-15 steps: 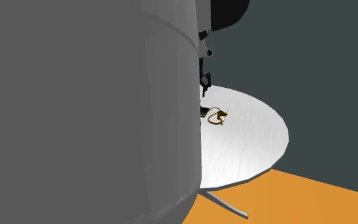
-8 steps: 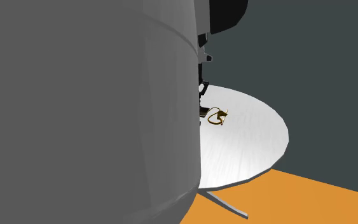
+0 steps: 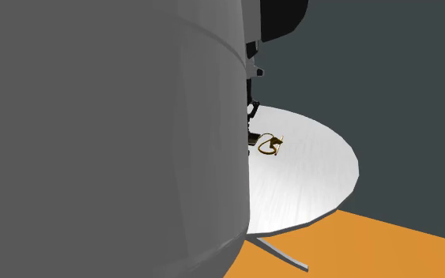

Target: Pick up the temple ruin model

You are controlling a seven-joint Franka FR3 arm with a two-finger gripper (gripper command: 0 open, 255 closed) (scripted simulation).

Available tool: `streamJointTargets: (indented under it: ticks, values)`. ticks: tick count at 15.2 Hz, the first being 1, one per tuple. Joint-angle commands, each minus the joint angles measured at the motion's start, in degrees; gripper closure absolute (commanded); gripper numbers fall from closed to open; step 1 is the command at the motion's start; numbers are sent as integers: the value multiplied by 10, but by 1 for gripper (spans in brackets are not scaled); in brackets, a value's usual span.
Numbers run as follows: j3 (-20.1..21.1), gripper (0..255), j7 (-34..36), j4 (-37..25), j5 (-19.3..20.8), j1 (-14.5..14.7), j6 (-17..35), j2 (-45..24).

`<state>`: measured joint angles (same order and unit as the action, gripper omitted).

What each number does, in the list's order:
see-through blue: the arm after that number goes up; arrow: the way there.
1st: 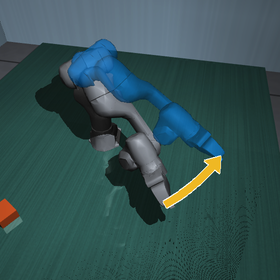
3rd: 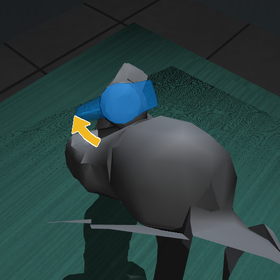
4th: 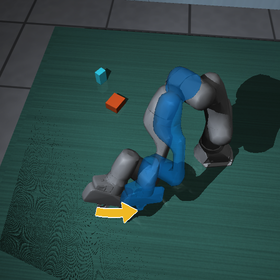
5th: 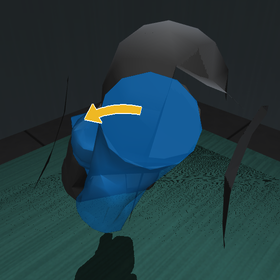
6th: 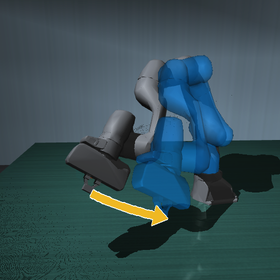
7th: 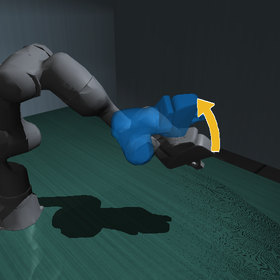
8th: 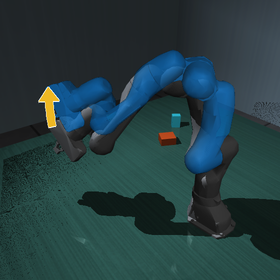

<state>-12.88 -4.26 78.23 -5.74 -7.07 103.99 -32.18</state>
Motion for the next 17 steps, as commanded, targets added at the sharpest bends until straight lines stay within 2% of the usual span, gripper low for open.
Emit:
streamJointTargets:
  ticks: [1, 15, 17]
  values:
    - [-1, 255, 0, -4, 1, 0, -6, 1]
    - [-3, 255, 2, -102, 3, -6, -110, 8]
    - [-3, 255, 2, -104, 3, -6, -112, 8]
